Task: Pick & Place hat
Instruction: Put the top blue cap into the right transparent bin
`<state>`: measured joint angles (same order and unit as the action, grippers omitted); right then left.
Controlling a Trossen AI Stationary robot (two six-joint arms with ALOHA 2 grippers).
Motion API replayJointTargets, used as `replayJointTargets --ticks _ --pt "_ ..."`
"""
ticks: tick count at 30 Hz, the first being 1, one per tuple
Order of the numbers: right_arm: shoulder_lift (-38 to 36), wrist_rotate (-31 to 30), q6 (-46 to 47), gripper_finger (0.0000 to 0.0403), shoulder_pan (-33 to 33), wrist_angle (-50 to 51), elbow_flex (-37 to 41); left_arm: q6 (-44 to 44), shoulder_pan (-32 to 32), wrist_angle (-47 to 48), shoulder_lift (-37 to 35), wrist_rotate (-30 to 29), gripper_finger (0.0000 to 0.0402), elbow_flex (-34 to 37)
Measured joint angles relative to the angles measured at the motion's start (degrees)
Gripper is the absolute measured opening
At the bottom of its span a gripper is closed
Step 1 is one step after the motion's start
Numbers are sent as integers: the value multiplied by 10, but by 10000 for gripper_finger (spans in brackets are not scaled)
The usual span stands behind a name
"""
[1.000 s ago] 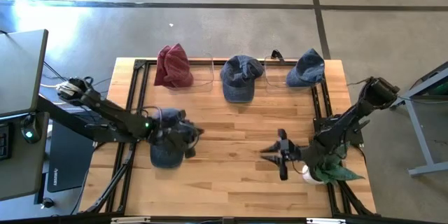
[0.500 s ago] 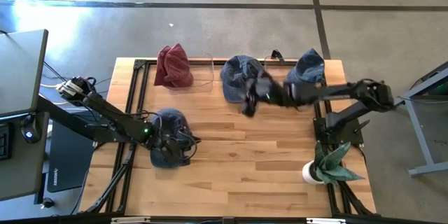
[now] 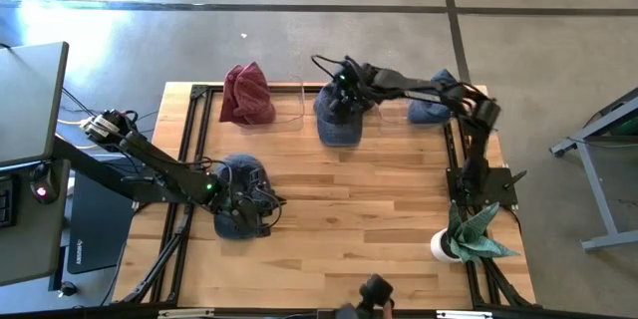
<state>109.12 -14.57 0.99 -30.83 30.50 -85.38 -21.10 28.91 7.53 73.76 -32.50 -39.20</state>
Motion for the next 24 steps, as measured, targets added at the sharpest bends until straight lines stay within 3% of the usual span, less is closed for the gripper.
replayJointTargets --ticks 7,12,20,24 --pt "84 -60 0 216 -25 65 -71 0 0 0 0 -3 21 0" --pt "91 -3 12 177 -42 57 -62 0 0 1 0 -5 21 0" --pt "91 17 -16 13 -48 71 -44 0 0 1 0 -6 21 0" --pt "63 15 -29 21 -30 71 -44 0 0 1 0 -10 21 0"
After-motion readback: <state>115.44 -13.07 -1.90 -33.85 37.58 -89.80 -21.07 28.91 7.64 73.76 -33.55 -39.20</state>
